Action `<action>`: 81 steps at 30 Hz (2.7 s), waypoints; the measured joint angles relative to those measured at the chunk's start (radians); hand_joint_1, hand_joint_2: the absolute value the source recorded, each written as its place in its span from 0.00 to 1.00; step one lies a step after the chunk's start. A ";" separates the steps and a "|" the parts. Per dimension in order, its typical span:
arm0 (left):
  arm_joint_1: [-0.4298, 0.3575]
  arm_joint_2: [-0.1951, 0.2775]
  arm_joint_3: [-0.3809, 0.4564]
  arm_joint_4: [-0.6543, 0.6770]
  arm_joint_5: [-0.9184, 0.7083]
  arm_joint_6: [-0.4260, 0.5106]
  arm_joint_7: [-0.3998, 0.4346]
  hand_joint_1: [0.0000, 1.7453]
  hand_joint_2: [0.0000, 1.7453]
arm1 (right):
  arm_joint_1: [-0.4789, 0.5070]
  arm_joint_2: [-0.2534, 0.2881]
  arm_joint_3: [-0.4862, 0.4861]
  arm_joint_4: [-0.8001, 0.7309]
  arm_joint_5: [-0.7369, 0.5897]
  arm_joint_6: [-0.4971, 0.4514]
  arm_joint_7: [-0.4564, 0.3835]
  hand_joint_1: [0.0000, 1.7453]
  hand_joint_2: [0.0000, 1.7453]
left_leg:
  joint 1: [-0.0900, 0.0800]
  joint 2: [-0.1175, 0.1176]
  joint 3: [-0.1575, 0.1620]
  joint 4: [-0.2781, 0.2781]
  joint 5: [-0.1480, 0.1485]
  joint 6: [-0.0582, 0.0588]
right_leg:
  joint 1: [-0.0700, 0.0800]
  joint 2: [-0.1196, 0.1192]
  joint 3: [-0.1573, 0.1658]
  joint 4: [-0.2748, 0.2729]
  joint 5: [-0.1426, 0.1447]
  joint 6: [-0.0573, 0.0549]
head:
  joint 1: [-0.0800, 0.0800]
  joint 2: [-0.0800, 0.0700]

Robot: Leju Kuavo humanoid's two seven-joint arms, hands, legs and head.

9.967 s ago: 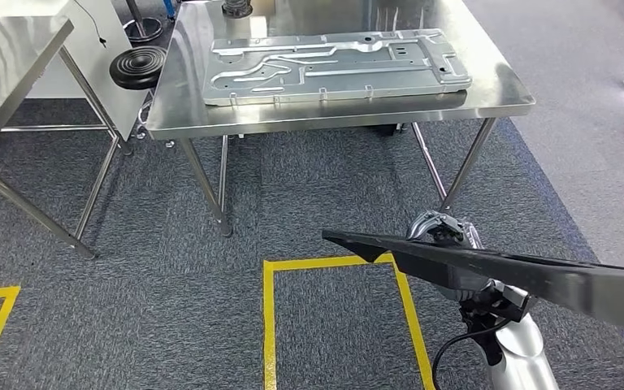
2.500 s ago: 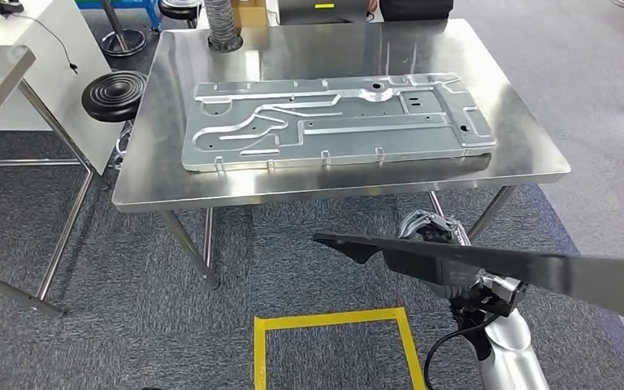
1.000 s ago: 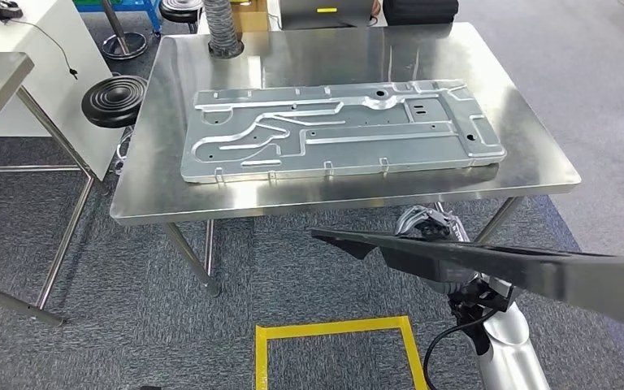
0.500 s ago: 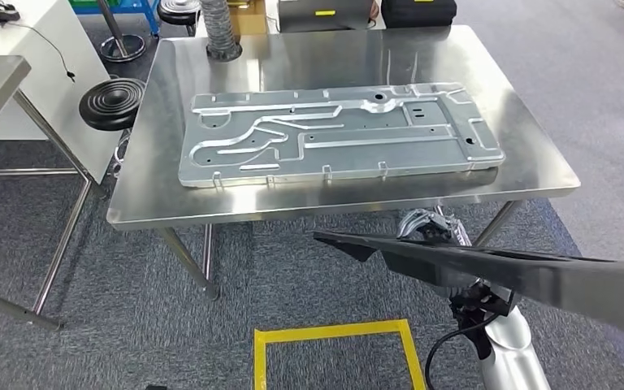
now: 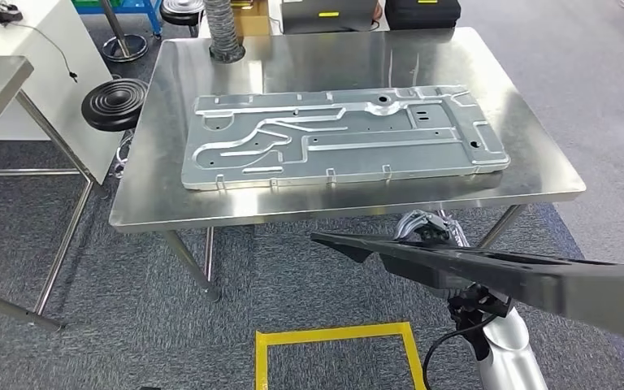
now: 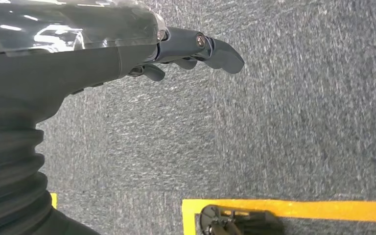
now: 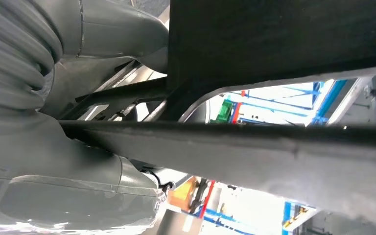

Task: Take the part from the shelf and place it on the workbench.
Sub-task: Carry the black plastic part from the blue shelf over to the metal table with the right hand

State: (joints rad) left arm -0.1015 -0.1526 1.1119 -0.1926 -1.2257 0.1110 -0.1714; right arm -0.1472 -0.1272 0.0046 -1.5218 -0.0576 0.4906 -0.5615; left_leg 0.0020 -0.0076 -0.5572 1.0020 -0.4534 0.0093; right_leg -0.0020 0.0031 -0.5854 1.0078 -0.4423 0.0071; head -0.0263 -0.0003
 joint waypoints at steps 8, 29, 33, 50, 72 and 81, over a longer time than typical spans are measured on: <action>0.006 0.000 0.000 0.000 0.000 0.002 0.000 0.00 1.00 | 0.004 0.001 0.000 0.000 0.000 0.006 0.000 0.71 1.00 | 0.007 0.002 -0.140 0.287 -0.124 -0.029 | -0.008 -0.001 0.014 -0.013 -0.001 -0.028 | 0.000 0.000; 0.008 0.001 0.000 0.000 0.004 0.002 -0.007 0.00 1.00 | -0.037 -0.002 0.000 -0.006 0.012 0.004 0.012 0.71 1.00 | 0.001 0.001 0.000 0.001 0.002 0.006 | -0.005 -0.002 -0.001 0.005 0.004 0.011 | 0.000 0.000; 0.005 0.001 0.000 0.000 -0.002 -0.001 -0.007 0.00 1.00 | -0.057 -0.010 -0.002 -0.008 0.024 -0.010 0.023 0.71 1.00 | 0.002 0.002 -0.007 0.020 -0.015 -0.014 | -0.006 0.000 0.003 -0.007 0.004 -0.014 | 0.000 0.000; -0.002 -0.003 0.000 0.000 -0.010 -0.009 -0.002 0.00 1.00 | -0.096 -0.060 -0.052 0.010 0.045 -0.040 0.036 0.71 1.00 | 0.008 0.002 -0.009 -0.006 0.016 0.019 | -0.006 0.000 -0.017 0.080 -0.065 0.021 | 0.000 0.000; -0.005 -0.005 0.000 0.000 -0.010 -0.009 -0.001 0.00 1.00 | -0.182 -0.114 -0.096 0.186 0.073 -0.061 0.038 0.71 1.00 | 0.004 0.002 -0.097 0.155 -0.024 -0.018 | -0.006 0.000 0.018 -0.008 -0.008 -0.023 | 0.000 0.000; -0.010 -0.008 0.000 0.000 -0.010 -0.007 -0.002 0.00 1.00 | -0.204 -0.142 -0.105 0.224 0.076 -0.063 0.037 0.71 1.00 | 0.005 0.001 -0.021 -0.006 0.023 0.020 | -0.008 -0.001 -0.026 0.098 -0.076 0.025 | 0.000 0.000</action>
State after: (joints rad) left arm -0.1116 -0.1602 1.1120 -0.1926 -1.2352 0.1041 -0.1736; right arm -0.3516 -0.2688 -0.1003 -1.2981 0.0187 0.4277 -0.5250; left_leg 0.0068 -0.0062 -0.5778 0.9958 -0.4299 0.0290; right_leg -0.0097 0.0019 -0.6115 1.1061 -0.5178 0.0318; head -0.0261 -0.0003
